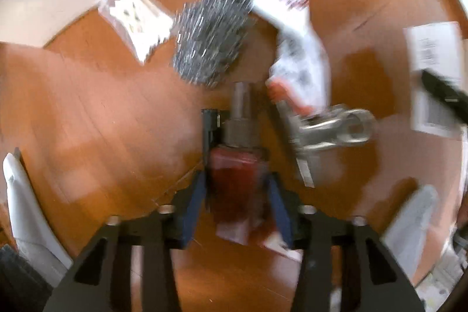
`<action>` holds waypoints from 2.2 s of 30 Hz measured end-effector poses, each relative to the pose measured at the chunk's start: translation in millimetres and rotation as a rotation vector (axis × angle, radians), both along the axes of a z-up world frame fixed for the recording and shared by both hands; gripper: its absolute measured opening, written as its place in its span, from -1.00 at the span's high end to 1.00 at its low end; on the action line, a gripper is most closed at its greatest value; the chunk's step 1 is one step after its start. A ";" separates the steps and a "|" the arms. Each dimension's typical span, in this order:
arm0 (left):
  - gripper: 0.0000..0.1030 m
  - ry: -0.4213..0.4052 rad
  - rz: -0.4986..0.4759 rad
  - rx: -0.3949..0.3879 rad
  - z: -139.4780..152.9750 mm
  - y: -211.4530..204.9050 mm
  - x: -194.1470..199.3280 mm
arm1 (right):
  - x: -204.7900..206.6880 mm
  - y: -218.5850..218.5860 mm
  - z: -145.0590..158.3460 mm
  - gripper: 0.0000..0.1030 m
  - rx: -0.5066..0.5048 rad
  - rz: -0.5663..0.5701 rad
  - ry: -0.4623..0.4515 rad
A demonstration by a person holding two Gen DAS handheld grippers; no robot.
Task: Collect trash
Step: 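Grasp the red lighter with the left tool while the right tool holds the BUY box, then drop the red lighter into the wastebasket with the left tool while the right tool drops the BUY box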
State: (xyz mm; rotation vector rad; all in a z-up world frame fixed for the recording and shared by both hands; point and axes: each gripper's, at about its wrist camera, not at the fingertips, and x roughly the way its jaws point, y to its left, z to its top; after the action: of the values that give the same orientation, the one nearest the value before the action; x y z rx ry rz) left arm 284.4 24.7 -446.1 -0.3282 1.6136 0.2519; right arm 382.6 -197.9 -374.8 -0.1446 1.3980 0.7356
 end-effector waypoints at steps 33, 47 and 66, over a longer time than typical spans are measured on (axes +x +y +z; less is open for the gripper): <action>0.42 -0.494 0.008 0.250 344.5 107.3 45.7 | 9.7 32.3 10.0 -0.09 0.070 -0.046 -0.011; 0.41 -0.250 0.293 0.263 253.4 245.9 42.0 | 17.5 38.2 32.3 -0.09 0.083 -0.030 -0.056; 0.35 -0.104 0.114 0.093 305.4 171.1 -29.1 | 37.0 148.6 190.9 -0.09 0.362 0.184 -0.297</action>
State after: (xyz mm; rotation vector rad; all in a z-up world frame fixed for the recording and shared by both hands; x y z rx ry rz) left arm 255.3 195.8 -140.7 -0.3562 1.4779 0.3898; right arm 419.6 -49.4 -183.9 -0.0942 0.9604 1.0623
